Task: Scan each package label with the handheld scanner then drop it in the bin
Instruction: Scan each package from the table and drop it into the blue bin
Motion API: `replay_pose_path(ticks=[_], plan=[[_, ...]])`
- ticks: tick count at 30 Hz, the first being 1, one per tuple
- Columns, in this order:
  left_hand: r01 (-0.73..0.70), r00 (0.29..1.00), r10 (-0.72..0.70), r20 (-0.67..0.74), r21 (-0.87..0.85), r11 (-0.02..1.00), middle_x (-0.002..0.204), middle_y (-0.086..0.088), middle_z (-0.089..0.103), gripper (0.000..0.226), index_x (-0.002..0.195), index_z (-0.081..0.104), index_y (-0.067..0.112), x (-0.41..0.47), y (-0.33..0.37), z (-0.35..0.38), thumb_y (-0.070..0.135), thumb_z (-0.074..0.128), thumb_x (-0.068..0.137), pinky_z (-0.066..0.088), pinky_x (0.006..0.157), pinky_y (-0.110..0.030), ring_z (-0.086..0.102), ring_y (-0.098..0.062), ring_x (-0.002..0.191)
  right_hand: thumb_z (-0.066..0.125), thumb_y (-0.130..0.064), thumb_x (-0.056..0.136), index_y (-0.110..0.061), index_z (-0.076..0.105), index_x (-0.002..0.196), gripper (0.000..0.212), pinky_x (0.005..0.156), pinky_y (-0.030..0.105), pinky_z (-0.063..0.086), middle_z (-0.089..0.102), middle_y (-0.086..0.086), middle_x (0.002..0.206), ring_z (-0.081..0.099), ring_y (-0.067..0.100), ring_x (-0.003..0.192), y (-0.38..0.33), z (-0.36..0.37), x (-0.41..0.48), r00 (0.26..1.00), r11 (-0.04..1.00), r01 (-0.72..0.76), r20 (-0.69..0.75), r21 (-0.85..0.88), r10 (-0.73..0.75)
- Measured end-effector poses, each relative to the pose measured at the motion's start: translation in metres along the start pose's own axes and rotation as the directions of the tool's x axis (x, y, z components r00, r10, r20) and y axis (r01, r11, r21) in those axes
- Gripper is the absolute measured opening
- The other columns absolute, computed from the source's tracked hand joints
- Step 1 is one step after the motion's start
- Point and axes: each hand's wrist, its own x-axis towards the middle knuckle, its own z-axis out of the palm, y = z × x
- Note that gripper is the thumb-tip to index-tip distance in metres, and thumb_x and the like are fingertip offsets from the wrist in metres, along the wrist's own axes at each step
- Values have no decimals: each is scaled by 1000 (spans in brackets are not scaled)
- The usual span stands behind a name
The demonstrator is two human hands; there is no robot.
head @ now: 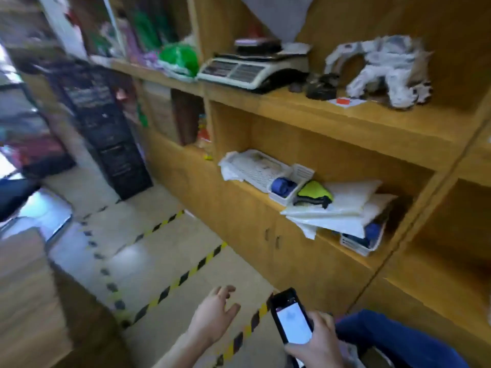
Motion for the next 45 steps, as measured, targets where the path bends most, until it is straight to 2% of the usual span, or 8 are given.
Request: replay_pose_path(ticks=[6,10,15,20,24,28,35,45], plan=[[271,901,-295,-319,-118,955,116,8,55,36,124,51,30,-128,-153,-99,45,52,91,46,91,-28,56,-11,106,80,-29,51,-25,46,109,68,95,27,41,34,-5,108,45,12,109,-140,128,-55,883,932,346,374,-109,-285],[418,764,-482,-429,-240,876,114,12,54,36,125,50,31,-231,-259,-143,47,51,92,45,91,-27,55,-9,108,80,-26,52,-21,47,109,66,88,25,41,32,-5,108,46,10,103,-207,231,-118,776,882,460,530,-103,-342],[560,546,-682,-486,-394,729,112,13,54,40,129,51,29,-389,-388,-190,46,53,93,48,90,-24,56,-4,101,80,-34,54,-21,41,118,76,102,26,37,29,-3,120,40,10,115,-286,371,-229,564,731,677,701,-90,-436],[699,279,-810,-515,-469,539,114,10,57,39,129,52,27,-539,-479,-223,44,54,94,49,88,-24,57,-6,101,79,-32,50,-13,43,127,88,94,22,38,26,-3,120,39,9,111,-321,494,-348,292,587,806,817,70,-497],[713,150,-843,-516,-534,454,109,9,57,34,124,54,27,-617,-518,-236,42,55,93,50,86,-28,58,-8,99,79,-32,50,-9,43,131,92,85,20,36,26,-2,125,38,9,107,-343,565,-418,122,471,868,850,159,-512],[707,33,-871,-490,-604,367,104,13,55,32,122,54,30,-666,-556,-234,41,54,92,50,83,-26,57,-7,96,80,-34,49,-9,40,136,99,82,22,39,25,-2,130,39,10,106,-368,628,-471,24,392,896,859,208,-511],[708,-49,-895,-442,-648,281,104,15,54,33,123,53,32,-715,-648,-256,43,55,92,51,81,-26,57,-4,94,80,-36,49,-11,40,135,99,79,18,40,22,-5,131,41,8,102,-413,738,-535,-102,315,910,883,269,-457],[701,-33,-911,-411,-659,272,108,14,54,33,124,52,31,-742,-793,-359,43,55,93,49,85,-25,54,-5,99,79,-36,48,-14,43,130,92,73,21,46,24,-12,123,47,8,98,-510,873,-581,-90,345,903,897,258,-433]])
